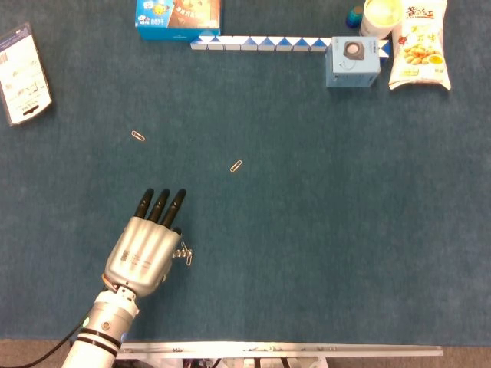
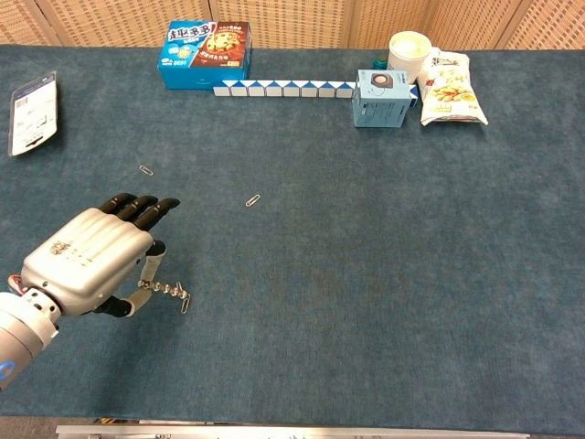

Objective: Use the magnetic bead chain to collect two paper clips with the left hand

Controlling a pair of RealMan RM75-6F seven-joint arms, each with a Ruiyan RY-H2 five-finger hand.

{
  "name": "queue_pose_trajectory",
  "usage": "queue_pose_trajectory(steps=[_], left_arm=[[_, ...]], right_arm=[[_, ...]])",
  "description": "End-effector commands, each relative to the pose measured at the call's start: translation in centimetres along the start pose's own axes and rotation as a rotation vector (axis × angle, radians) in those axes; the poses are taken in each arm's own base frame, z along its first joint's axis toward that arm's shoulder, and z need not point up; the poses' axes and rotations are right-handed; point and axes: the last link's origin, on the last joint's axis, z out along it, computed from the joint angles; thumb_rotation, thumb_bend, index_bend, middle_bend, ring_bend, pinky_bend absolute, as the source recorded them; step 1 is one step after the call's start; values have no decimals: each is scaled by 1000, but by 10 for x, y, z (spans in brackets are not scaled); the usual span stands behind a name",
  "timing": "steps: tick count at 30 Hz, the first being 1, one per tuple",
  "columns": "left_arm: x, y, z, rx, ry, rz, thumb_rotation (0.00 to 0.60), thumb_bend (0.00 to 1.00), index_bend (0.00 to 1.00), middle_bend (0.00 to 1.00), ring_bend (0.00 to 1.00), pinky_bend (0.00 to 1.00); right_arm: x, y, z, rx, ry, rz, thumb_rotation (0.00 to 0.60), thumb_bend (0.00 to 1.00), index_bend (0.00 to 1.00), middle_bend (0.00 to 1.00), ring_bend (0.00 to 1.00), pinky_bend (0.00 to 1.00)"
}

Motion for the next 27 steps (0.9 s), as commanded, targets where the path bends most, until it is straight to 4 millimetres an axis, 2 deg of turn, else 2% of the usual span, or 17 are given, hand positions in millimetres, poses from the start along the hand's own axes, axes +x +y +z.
queue_pose_trajectory(steps=[1,16,27], left_arm=[[-2,2,-1,-6,-4,-7,600,337,611,31,0,70],[-8,1,1,-1,-25,-19,600,336,611,31,0,70],[5,-7,2,25,20,3,600,337,611,31,0,70]], right_arm=[[0,0,0,0,1,1,600,0,388,416,386,695],[0,1,1,0,0,3,600,0,388,416,386,695],[1,1,1,0,0,5,600,0,388,416,386,695]])
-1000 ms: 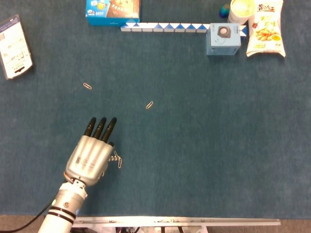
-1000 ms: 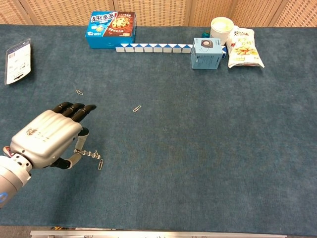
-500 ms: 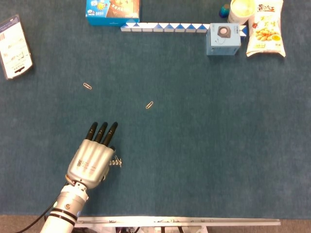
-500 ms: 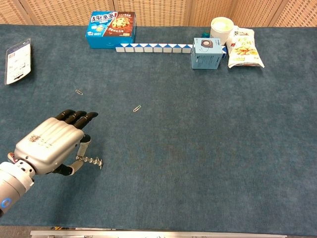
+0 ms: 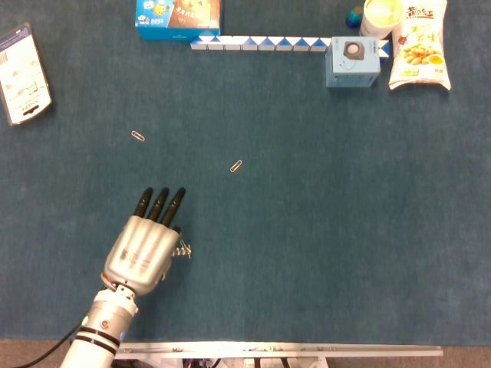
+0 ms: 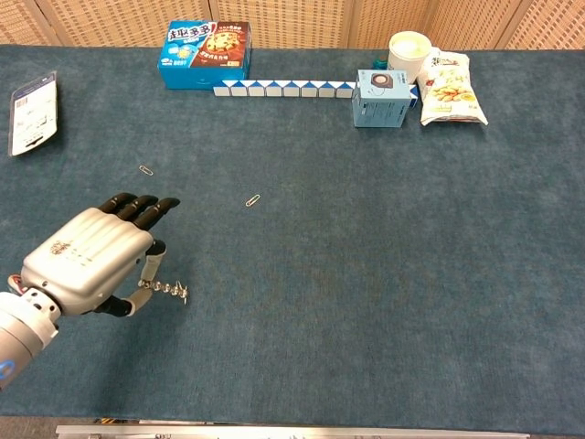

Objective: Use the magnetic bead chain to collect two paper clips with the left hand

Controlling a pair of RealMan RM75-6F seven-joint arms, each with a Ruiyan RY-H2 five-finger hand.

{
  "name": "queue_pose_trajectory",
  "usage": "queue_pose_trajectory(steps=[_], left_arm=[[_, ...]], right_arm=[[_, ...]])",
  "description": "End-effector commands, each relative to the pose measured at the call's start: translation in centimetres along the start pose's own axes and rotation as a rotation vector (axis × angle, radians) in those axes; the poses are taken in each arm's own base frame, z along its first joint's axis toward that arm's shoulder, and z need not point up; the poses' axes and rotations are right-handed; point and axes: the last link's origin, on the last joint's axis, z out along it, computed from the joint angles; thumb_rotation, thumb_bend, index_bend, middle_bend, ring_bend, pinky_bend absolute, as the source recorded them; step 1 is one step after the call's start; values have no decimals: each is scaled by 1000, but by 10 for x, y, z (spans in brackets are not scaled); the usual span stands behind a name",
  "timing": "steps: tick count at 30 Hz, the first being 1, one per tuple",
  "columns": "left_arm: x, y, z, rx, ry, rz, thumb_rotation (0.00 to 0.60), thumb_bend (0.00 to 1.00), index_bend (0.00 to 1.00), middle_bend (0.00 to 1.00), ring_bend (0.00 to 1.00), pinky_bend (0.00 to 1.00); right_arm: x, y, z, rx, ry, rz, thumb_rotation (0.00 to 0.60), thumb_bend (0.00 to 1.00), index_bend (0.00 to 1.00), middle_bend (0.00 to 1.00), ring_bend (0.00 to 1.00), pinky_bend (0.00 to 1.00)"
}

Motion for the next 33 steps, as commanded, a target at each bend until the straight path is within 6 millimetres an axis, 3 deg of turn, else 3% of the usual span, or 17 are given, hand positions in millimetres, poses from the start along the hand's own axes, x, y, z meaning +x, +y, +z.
queue_pose_trajectory(steps=[1,17,33], left_arm=[[4,-5,1,20,11,5,600,337,611,31,0,70],[16,-72,20,253,24,-75,600,336,613,31,0,70],[-5,-94,47,322,-38,-126,600,339,616,31,0,70]], right_arm=[[0,0,0,1,-2,-1,600,0,388,416,386,695],[-4,-3,1,3,-14,-11,600,0,388,416,386,695],[-3,-2,2,1,-11,-8,600,0,388,416,386,695]])
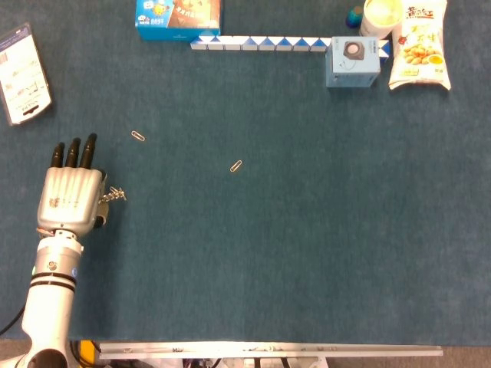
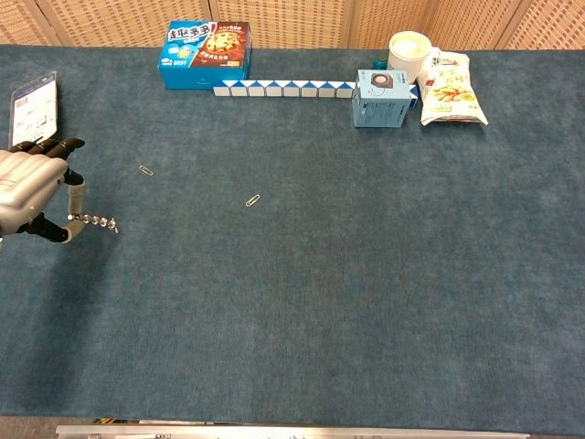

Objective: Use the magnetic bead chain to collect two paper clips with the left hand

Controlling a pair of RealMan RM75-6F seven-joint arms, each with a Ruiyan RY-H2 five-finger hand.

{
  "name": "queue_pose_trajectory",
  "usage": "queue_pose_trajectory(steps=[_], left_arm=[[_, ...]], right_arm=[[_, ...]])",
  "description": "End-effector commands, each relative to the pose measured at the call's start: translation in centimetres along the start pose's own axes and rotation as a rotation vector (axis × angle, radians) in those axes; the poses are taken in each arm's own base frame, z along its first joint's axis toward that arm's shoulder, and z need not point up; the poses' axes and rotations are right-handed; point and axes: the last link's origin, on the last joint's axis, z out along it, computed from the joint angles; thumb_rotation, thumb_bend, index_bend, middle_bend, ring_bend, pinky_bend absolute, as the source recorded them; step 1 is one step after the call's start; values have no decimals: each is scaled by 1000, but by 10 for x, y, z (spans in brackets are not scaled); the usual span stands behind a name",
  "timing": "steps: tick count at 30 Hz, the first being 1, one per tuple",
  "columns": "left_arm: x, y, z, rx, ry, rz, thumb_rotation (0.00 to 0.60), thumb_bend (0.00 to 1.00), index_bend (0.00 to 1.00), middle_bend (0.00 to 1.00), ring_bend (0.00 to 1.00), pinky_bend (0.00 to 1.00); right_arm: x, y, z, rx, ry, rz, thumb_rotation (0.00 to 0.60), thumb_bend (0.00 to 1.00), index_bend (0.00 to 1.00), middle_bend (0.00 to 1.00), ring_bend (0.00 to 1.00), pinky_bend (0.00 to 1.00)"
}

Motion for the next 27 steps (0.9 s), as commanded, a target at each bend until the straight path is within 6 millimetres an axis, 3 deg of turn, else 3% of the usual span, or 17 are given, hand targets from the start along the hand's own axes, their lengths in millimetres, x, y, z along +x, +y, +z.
queue_pose_trajectory(steps=[1,10,27], left_arm=[[0,1,1,-3,3,-6,600,339,616,31,0,70],[1,-1,1,1,10,-16,600,340,608,31,0,70],[-6,-13,1,28,9,-32,600,339,434,31,0,70]], right_arm=[[0,0,0,0,-1,0,600,0,388,416,386,695],[-1,-1,0,2,-5,-3,600,0,388,416,386,695],[-2,-1,1,1,-9,-6,600,0,388,416,386,695]])
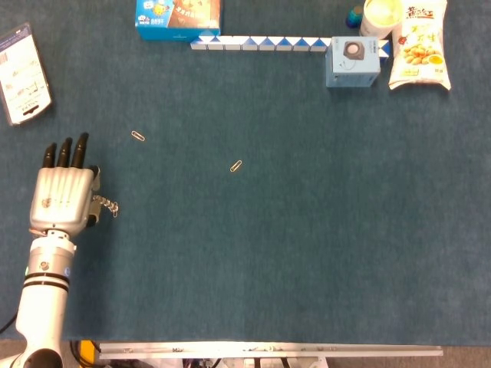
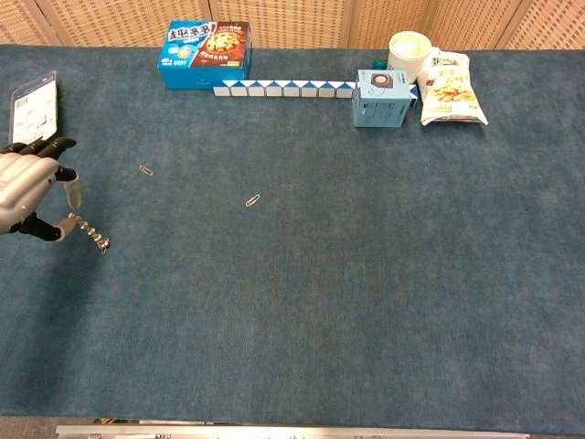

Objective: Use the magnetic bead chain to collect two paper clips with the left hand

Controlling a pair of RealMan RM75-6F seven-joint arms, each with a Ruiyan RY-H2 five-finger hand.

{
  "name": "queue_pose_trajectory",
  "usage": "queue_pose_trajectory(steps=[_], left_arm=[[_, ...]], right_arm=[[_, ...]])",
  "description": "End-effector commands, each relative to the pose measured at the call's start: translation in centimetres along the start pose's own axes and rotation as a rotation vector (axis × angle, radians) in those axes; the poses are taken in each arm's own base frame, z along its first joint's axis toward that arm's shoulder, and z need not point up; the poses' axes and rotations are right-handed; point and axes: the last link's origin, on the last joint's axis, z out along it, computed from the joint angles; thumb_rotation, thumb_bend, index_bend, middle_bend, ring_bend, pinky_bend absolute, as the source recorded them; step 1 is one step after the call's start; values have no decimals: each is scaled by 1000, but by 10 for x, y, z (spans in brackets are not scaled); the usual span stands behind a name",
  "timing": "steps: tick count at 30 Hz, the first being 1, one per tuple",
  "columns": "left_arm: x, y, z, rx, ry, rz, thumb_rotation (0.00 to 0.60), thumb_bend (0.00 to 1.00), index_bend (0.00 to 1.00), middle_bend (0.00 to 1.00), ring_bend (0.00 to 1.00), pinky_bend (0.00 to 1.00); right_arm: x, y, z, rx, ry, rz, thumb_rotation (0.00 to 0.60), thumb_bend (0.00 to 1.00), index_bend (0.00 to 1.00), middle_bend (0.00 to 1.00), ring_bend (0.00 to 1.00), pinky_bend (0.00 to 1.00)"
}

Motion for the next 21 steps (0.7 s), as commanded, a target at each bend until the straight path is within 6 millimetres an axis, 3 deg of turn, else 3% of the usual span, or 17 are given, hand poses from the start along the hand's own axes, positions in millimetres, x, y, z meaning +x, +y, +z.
queue_pose_trajectory(steps=[1,13,21], left_arm=[[-1,-3,0,9,2,-6,600,338,424,31,0,70],[3,-22,-5,50,45,-30,600,339,368,31,0,70],[8,-48,-15,100,90,-26,600,339,372,31,0,70]], right_arm=[[0,0,0,0,-1,-1,600,0,388,416,386,695],[-2,-2,0,4,-6,-7,600,0,388,416,386,695],[-4,-4,1,7,-14,-17,600,0,388,416,386,695]])
